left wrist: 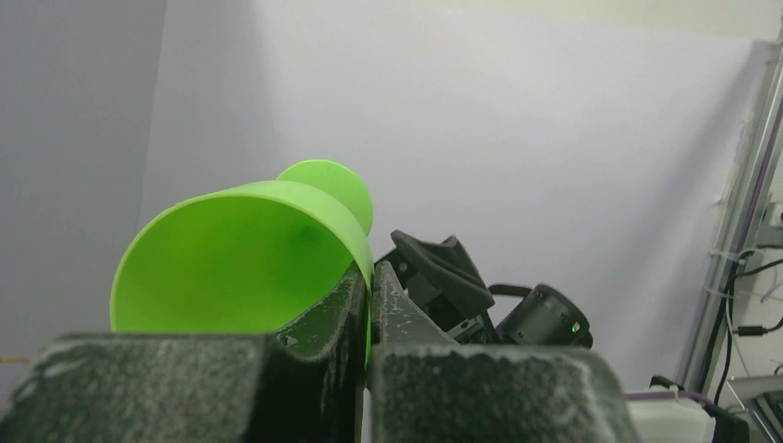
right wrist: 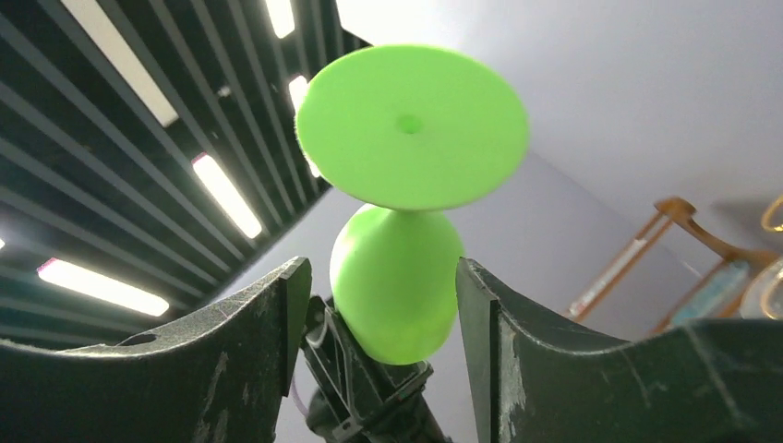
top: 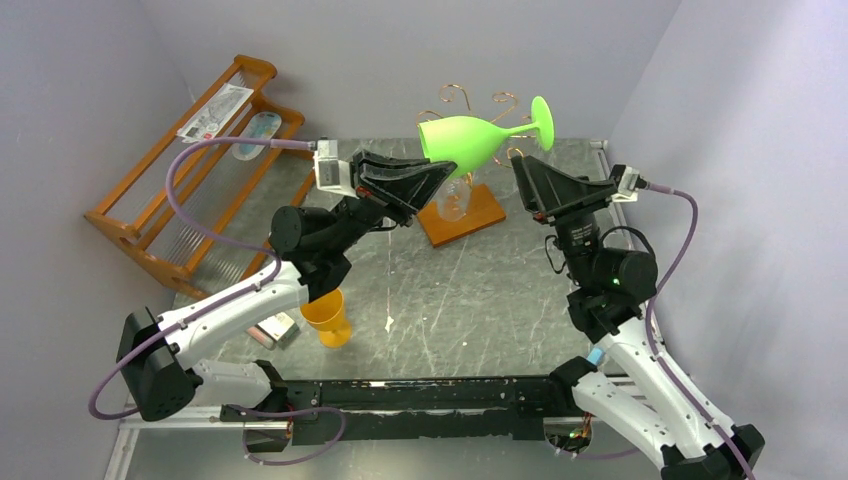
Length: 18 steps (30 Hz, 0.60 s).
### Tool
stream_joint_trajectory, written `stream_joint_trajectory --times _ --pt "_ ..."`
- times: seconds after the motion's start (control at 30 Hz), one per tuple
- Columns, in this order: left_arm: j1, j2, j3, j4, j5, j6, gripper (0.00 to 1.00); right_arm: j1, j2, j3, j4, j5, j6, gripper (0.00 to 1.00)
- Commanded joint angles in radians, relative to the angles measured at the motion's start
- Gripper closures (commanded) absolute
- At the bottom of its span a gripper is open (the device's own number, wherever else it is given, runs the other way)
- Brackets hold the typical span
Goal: Place the wine glass upside down on the wine glass rack
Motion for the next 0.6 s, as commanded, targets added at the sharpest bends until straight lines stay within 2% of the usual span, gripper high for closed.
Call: stream_joint_trajectory --times 0.0,0.17,0.57 --pt "-0.01 -0.005 0.022 0.192 -0.057 0.027 0.95 0.0 0.02 0.003 0.086 0.118 0.086 0.38" --pt "-0.017 0.004 0.018 0.208 -0.046 0.006 0.95 -0.001 0.082 0.024 0.141 0.134 0.128 0.4" --pt "-0.03 0.023 -0.001 0.246 -0.056 0.002 0.95 -0.001 0.168 0.065 0.351 0.06 0.092 0.4"
